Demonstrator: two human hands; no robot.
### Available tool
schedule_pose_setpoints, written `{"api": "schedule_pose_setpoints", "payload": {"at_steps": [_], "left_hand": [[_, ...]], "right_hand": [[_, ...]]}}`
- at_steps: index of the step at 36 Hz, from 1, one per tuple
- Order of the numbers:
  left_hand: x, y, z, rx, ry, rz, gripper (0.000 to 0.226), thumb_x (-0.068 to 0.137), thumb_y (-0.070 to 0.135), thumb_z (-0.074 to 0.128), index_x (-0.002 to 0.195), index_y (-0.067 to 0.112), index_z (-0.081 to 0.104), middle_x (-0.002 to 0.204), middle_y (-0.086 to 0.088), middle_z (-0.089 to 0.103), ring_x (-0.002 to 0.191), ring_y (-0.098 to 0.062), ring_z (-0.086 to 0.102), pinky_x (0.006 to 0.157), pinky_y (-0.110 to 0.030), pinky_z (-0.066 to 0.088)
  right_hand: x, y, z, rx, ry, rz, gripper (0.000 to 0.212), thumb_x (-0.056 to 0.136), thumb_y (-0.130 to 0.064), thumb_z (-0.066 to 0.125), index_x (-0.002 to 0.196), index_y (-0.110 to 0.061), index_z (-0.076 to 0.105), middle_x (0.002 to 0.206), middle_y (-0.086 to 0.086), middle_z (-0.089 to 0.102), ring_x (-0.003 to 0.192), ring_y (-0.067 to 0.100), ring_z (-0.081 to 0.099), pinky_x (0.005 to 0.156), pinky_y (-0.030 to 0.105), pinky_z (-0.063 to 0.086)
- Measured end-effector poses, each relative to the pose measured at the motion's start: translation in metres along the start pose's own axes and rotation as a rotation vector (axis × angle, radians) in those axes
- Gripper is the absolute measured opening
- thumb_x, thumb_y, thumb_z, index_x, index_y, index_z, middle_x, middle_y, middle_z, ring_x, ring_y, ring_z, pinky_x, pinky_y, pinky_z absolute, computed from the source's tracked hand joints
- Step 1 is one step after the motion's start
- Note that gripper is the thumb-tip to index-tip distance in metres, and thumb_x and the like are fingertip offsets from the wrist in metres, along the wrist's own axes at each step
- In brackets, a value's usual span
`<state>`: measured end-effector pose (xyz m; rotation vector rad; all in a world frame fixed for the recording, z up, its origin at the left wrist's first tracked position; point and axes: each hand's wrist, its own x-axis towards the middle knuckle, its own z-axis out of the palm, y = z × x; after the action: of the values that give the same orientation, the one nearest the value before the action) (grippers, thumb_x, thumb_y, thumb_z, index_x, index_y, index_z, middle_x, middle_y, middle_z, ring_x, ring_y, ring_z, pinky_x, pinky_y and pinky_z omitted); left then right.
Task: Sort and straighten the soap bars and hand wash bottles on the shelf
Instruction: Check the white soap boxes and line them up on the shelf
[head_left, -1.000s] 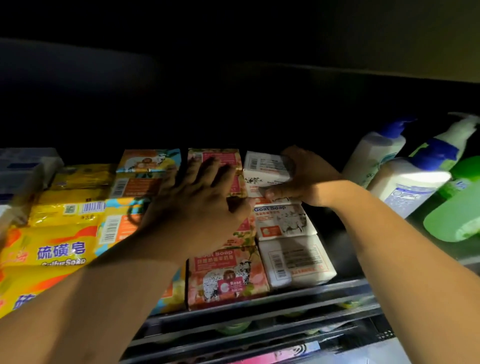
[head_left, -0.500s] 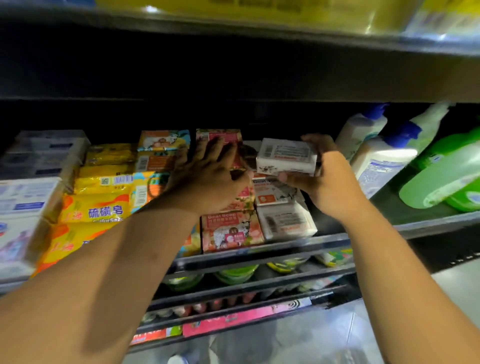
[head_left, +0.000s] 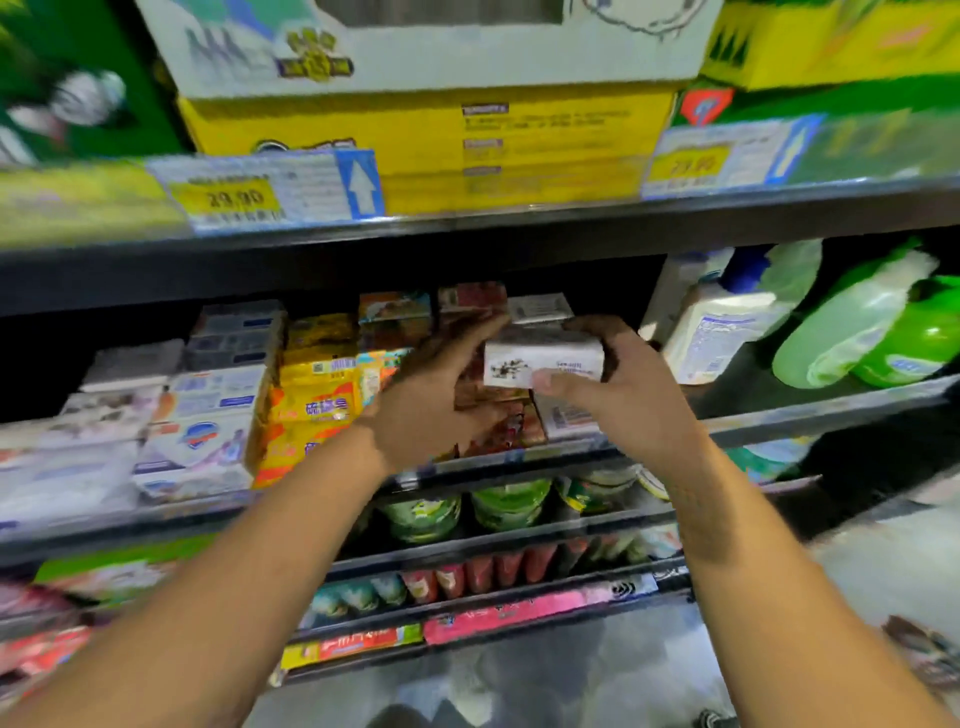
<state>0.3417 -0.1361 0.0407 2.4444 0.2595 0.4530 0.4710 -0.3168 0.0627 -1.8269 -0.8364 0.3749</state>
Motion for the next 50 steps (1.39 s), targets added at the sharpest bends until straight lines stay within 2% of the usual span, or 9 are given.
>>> {"api": "schedule_pose_setpoints", "payload": {"at_steps": [9,18,24,29,33,37,41,45,50], "left_hand": [[-0.080,0.023,-0.023,-0.366,0.218,-0.103,0.041,0.071,0.065,0.072,0.109,0.057,0.056,0.116,0.001,0.065,0.108,-0.020,0.064,0.089,-0.049,0.053],[-0.120,0.023,-0.057,-0.889,0.386,-0.314,0.031,0.085,0.035,0.066,0.107,0.014,0.064,0.097,-0.001,0.073,0.088,-0.016,0.069,0.075,-0.027,0.057],[-0.152,-0.005,-0.093,-0.825,0.300,-0.245,0.050,0.087,0.030,0.068,0.132,0.040,0.049,0.108,0.023,0.066,0.091,-0.006,0.067,0.070,-0.033,0.059],[-0.182,-0.045,-0.118,-0.424,0.070,-0.069,0.072,0.065,0.061,0.081,0.127,0.065,0.046,0.139,0.029,0.036,0.133,-0.008,0.046,0.097,-0.028,0.053],[-0.198,-0.065,-0.134,-0.371,0.182,-0.062,0.050,0.076,0.052,0.073,0.122,0.055,0.054,0.146,0.027,0.033,0.140,-0.006,0.038,0.100,-0.033,0.052],[-0.215,-0.078,-0.149,-0.550,0.276,-0.154,0.041,0.075,0.051,0.076,0.113,0.051,0.059,0.117,0.016,0.063,0.111,-0.013,0.063,0.091,-0.034,0.055],[-0.231,-0.079,-0.160,-0.781,0.303,-0.258,0.034,0.085,0.026,0.077,0.113,0.015,0.063,0.102,-0.002,0.073,0.095,-0.019,0.070,0.077,-0.027,0.057],[-0.241,-0.079,-0.169,-0.817,0.370,-0.304,0.037,0.085,0.024,0.068,0.120,0.019,0.059,0.092,0.017,0.069,0.080,-0.006,0.067,0.065,-0.024,0.057],[-0.260,-0.107,-0.182,-0.852,0.123,-0.218,0.060,0.076,0.016,0.085,0.130,0.023,0.059,0.134,0.004,0.054,0.109,-0.020,0.065,0.075,-0.036,0.060]], "right_hand": [[-0.055,-0.046,0.043,0.276,-0.175,0.018,0.031,0.082,-0.051,0.068,0.104,-0.030,0.072,0.105,-0.011,0.076,0.101,0.009,0.070,0.092,0.034,0.053],[-0.070,-0.067,0.099,0.469,-0.235,0.063,0.038,0.084,-0.040,0.074,0.119,-0.027,0.067,0.112,-0.007,0.074,0.109,0.016,0.068,0.087,0.027,0.053],[-0.072,-0.089,0.153,0.534,-0.115,0.058,0.036,0.095,-0.018,0.066,0.119,-0.044,0.059,0.118,-0.007,0.064,0.097,0.012,0.070,0.070,0.025,0.056],[-0.080,-0.105,0.186,0.598,-0.123,0.103,0.019,0.101,-0.022,0.056,0.094,-0.034,0.069,0.100,-0.002,0.068,0.080,0.020,0.069,0.056,0.033,0.051],[-0.085,-0.112,0.209,0.679,-0.278,0.155,0.011,0.093,-0.031,0.065,0.101,-0.024,0.068,0.094,0.001,0.073,0.075,0.020,0.067,0.056,0.028,0.050],[-0.089,-0.118,0.229,0.625,-0.441,0.136,0.052,0.075,-0.025,0.082,0.122,-0.021,0.060,0.108,0.004,0.073,0.091,0.022,0.070,0.072,0.028,0.056],[-0.094,-0.125,0.253,0.409,-0.372,0.100,0.040,0.073,-0.024,0.083,0.111,-0.028,0.070,0.106,-0.006,0.075,0.099,0.011,0.070,0.079,0.025,0.055],[-0.099,-0.134,0.277,0.411,-0.283,0.128,0.041,0.079,-0.031,0.082,0.117,-0.027,0.067,0.108,-0.007,0.072,0.098,0.013,0.069,0.076,0.025,0.055],[-0.104,-0.150,0.297,0.459,-0.189,0.139,0.021,0.090,-0.031,0.069,0.110,-0.036,0.065,0.121,-0.001,0.065,0.108,0.027,0.065,0.071,0.039,0.056]]}}
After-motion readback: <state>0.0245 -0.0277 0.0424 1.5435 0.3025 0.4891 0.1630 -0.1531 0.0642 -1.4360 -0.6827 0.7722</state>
